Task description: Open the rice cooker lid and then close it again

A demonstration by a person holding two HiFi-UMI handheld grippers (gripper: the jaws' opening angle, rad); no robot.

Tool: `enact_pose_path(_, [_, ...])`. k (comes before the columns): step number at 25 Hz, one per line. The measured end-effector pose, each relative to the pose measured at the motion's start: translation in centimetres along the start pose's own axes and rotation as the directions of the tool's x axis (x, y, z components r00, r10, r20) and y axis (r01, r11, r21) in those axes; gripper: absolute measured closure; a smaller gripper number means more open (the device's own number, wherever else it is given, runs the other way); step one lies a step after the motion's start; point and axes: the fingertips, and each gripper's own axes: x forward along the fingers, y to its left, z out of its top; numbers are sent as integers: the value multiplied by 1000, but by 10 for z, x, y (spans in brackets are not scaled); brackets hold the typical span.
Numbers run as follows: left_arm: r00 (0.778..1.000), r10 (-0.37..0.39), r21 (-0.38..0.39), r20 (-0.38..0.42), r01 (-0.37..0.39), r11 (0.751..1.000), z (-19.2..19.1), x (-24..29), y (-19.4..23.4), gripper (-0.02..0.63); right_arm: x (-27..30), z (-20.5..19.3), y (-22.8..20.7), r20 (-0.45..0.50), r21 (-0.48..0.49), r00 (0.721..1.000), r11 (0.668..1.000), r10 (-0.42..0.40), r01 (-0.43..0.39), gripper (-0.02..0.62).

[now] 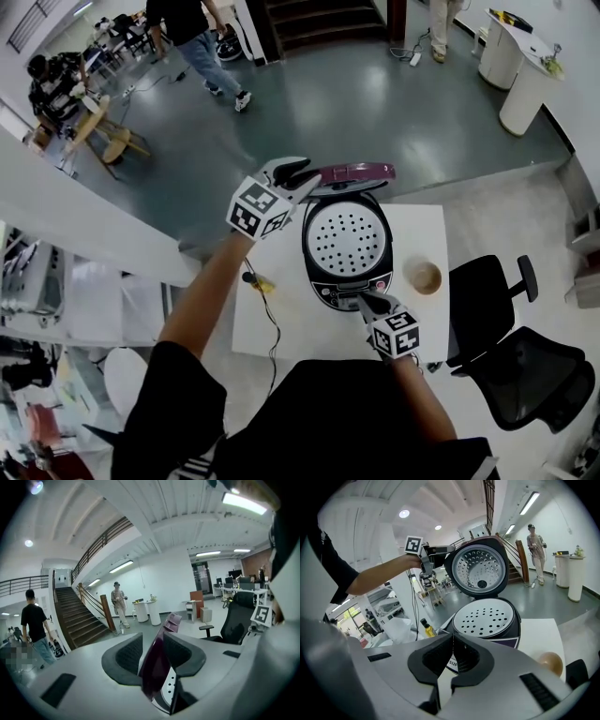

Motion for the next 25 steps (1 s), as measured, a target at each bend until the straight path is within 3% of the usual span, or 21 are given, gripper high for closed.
enact_pose_path(5, [999, -24, 137, -49, 30, 990, -3, 0, -17, 528, -6, -2, 6, -2, -32, 1000, 999, -20, 20, 595])
enact_pose_path(25, [975, -152, 171, -163, 180, 969, -28, -17, -79, 528, -20, -25, 39, 8, -21, 1000, 1000, -18, 18, 595])
